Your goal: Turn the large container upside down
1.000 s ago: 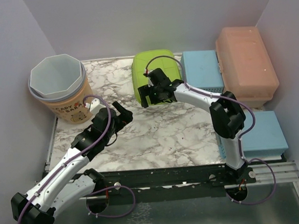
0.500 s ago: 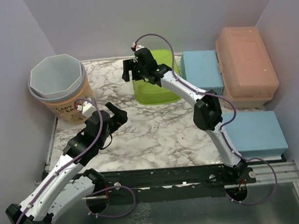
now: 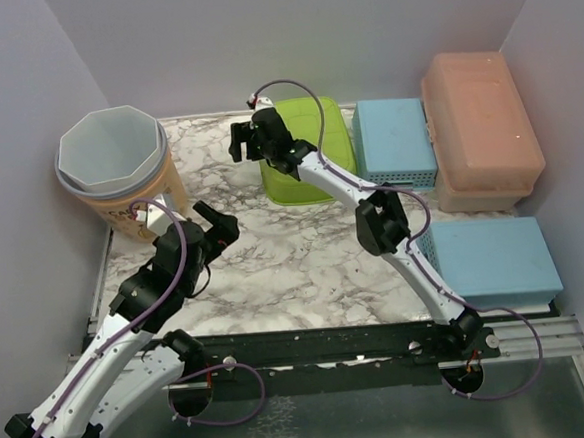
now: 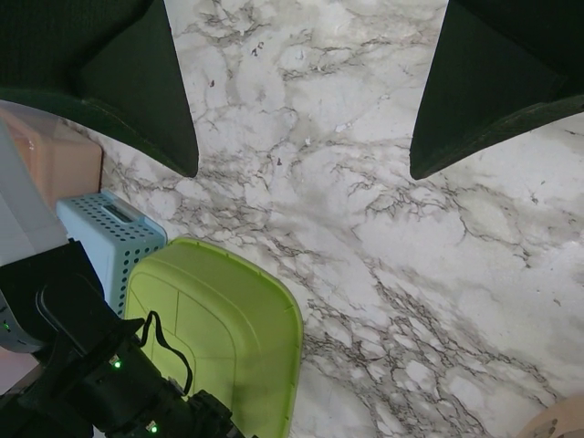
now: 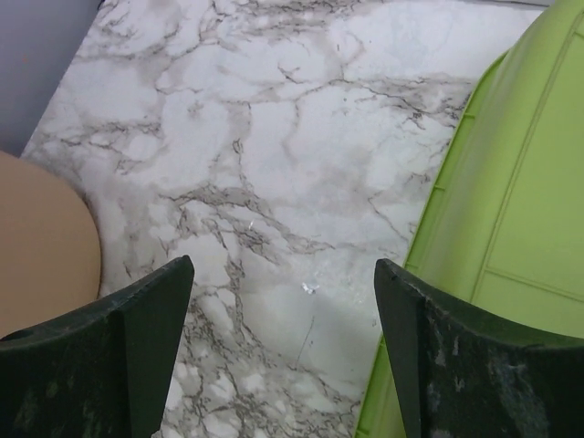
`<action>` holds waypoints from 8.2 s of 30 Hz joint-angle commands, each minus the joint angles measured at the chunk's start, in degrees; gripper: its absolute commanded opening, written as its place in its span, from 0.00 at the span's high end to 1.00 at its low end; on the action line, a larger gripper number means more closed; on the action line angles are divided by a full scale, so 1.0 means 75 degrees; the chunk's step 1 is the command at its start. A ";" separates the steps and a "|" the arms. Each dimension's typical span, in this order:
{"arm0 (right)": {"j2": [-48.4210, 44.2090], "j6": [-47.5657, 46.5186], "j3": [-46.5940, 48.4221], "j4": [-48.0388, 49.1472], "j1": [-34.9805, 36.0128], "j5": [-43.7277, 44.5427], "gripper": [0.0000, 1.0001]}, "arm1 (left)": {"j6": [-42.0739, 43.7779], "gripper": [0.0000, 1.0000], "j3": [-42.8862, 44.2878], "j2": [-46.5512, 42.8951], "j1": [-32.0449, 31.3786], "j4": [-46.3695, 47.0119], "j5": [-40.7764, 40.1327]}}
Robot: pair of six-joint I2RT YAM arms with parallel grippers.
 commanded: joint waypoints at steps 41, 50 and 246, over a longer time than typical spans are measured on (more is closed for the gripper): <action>-0.5651 -0.0126 -0.5299 0.1004 -0.0526 0.2254 0.07 | 0.0837 0.01 0.0270 0.1316 0.0034 0.0563 0.0284; -0.9085 0.1244 -0.9908 0.0444 -0.0556 0.2984 0.07 | 0.1977 0.01 0.1716 0.3803 0.0254 0.1824 0.0798; -0.9447 0.2577 -1.0843 -0.2007 -0.0556 -0.1040 0.04 | 0.4098 0.52 0.3886 0.4798 0.6943 0.0651 0.0083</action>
